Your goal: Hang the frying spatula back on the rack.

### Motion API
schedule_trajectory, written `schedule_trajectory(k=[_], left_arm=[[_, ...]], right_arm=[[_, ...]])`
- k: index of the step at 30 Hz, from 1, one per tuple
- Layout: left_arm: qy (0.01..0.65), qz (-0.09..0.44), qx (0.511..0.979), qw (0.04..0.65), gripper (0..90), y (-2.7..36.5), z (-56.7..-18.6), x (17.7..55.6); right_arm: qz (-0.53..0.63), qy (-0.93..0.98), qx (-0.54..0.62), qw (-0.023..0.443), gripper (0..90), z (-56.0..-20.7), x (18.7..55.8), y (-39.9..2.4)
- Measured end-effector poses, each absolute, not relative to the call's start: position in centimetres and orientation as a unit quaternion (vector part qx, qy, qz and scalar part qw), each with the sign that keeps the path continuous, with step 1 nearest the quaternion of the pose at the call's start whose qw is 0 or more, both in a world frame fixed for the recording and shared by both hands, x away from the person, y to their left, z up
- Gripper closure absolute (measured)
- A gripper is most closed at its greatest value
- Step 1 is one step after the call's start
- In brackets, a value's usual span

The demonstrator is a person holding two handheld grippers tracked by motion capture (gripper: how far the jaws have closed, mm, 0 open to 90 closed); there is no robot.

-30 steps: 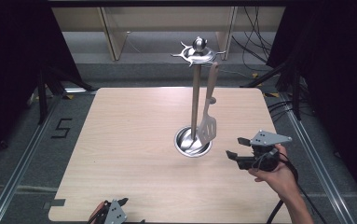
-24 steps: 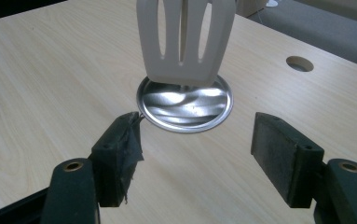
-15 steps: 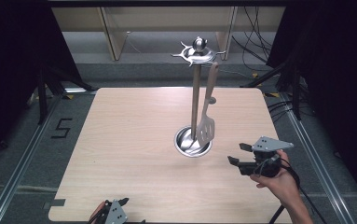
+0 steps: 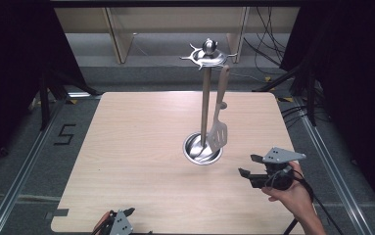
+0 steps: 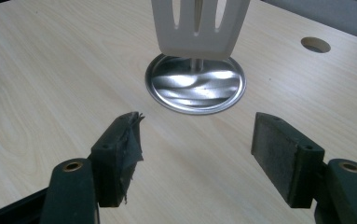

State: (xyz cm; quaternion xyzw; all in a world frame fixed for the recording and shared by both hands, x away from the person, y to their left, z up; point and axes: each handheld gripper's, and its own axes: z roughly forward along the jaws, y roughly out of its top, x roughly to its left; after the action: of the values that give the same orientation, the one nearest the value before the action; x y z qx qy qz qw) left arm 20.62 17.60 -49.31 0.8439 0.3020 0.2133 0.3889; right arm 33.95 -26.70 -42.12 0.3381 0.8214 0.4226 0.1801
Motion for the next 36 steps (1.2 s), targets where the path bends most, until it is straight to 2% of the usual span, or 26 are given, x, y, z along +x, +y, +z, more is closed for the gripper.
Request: schedule_trajectory(k=[3, 4, 10, 12, 32, 33, 36], left_arm=[[0.307, 0.214, 0.842, 0.389, 15.3, 17.6, -49.4, 20.6], [0.308, 0.198, 0.846, 0.388, 15.3, 17.6, -49.3, 20.6], [0.297, 0.216, 0.843, 0.393, 15.3, 17.5, -49.4, 20.8], [0.312, 0.209, 0.838, 0.395, 15.3, 17.4, -49.5, 20.6], [0.304, 0.209, 0.844, 0.389, 15.3, 17.6, -49.4, 20.7], [0.311, 0.196, 0.845, 0.389, 15.3, 17.6, -49.4, 20.6], [0.312, 0.196, 0.845, 0.389, 15.3, 17.6, -49.4, 20.6]], right_arm=[[0.427, 0.819, 0.341, 0.178, 33.5, -42.3, 33.7, -26.5], [0.423, 0.823, 0.337, 0.176, 33.4, -42.3, 33.8, -26.5], [0.429, 0.82, 0.336, 0.175, 32.9, -42.5, 33.4, -26.3], [0.431, 0.82, 0.333, 0.174, 32.7, -42.7, 33.4, -26.3], [0.415, 0.83, 0.342, 0.15, 31.8, -45.2, 32.1, -26.2], [0.412, 0.83, 0.35, 0.138, 31.8, -45.3, 31.9, -26.2], [0.412, 0.831, 0.344, 0.143, 31.7, -45.6, 31.9, -26.4]])
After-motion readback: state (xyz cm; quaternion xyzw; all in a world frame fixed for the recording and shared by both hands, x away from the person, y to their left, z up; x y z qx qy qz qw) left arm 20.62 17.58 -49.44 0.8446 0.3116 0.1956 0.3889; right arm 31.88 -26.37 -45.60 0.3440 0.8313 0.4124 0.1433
